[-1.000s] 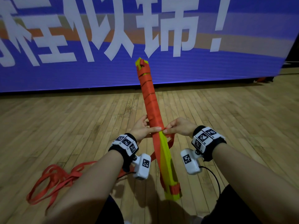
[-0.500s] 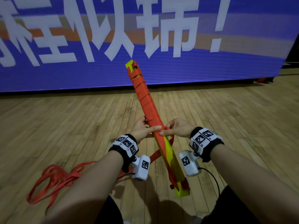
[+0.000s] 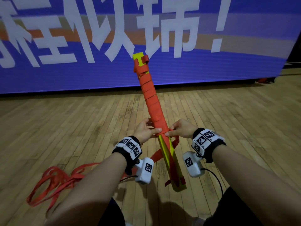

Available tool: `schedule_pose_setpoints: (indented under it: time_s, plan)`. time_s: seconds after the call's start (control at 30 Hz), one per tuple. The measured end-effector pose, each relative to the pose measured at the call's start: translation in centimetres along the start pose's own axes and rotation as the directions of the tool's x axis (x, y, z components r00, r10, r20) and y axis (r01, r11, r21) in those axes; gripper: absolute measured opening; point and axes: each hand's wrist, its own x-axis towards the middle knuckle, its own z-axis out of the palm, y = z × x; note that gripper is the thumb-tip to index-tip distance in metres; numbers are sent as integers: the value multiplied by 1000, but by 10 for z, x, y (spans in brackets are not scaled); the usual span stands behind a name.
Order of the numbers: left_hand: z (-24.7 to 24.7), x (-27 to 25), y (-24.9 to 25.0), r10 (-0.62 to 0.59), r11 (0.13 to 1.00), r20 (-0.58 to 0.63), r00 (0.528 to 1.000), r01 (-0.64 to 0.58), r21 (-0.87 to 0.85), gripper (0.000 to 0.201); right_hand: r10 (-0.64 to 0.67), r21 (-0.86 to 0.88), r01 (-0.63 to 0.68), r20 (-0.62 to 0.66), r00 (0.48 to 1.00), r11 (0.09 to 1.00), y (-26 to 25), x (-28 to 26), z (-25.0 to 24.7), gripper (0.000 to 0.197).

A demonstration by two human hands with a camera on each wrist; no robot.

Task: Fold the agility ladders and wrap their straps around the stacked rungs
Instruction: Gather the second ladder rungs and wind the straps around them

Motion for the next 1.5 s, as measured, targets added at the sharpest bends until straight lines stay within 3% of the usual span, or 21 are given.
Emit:
schedule_pose_setpoints:
  time_s: [0.2, 0.5, 0.7, 0.8, 1.03, 1.27, 1.5]
  plan:
    - [1, -1, 2, 4, 1000, 6, 1000, -4, -22, 40, 25, -46, -28, -48, 999, 999, -3, 2, 2, 17]
    - [-10, -2, 9, -35, 996, 173, 984, 49, -80, 41, -6, -5, 6, -55, 998, 1000, -1, -2, 0, 9]
    - [-15, -6, 12, -27, 993, 220, 975, 52, -110, 60, -20, 27, 21, -17, 1000, 999, -2, -8, -5, 9]
    - [-12, -10, 12, -16, 995, 199, 980, 34, -89, 60, -32, 33, 33, -20, 999, 999, -1, -8, -7, 2]
    - [-3, -9, 10, 0, 991, 122, 993, 16, -132, 60, -3, -14, 2, -28, 1000, 1000, -1, -7, -5, 12]
    - [2, -9, 7, 5, 994, 20, 1000, -3, -106, 58, 0, -5, 0, 72, 997, 1000, -8, -10, -5, 16]
    - [5, -6, 9, 30, 997, -48, 998, -33, -73, 62, -22, -237, 18, -17, 1000, 971, -14, -4, 12, 32]
